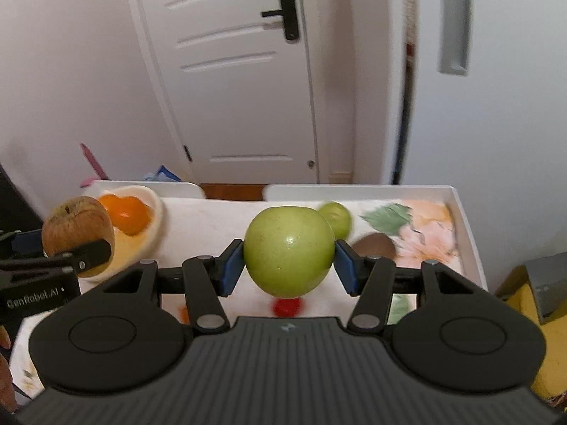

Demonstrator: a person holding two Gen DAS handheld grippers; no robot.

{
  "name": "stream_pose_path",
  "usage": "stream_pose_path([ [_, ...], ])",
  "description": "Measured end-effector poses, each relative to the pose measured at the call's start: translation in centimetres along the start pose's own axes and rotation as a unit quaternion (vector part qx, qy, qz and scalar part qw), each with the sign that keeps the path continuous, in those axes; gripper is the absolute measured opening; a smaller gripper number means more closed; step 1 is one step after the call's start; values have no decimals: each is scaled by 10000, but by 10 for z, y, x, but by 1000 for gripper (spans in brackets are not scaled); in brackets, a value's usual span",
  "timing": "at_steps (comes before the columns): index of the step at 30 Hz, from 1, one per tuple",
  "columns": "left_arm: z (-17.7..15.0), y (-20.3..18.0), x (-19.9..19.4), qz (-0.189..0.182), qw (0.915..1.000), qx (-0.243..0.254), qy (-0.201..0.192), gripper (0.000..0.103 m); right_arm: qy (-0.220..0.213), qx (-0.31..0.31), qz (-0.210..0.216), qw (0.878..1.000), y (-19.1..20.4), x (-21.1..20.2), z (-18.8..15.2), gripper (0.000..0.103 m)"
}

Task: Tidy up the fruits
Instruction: 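Carry the brown apple to the bowl and release it with the left tool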

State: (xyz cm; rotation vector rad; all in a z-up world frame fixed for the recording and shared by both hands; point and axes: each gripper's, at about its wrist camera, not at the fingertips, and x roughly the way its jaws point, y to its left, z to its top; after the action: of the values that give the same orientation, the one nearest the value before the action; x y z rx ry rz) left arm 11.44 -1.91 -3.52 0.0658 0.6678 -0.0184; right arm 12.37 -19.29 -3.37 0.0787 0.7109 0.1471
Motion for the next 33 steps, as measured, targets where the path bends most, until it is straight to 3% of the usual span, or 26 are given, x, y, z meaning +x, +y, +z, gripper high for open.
stream_pose_path([
  [9,6,73,0,195,9998,-34,-12,79,6,-128,261,9996,76,18,16,70],
  [18,5,136,40,158,9997,34,191,79,233,-240,252,9991,140,55,23,70],
  [33,-7,170,113,-130,9975,438,530,79,567,-108,60,9983,180,115,19,70],
])
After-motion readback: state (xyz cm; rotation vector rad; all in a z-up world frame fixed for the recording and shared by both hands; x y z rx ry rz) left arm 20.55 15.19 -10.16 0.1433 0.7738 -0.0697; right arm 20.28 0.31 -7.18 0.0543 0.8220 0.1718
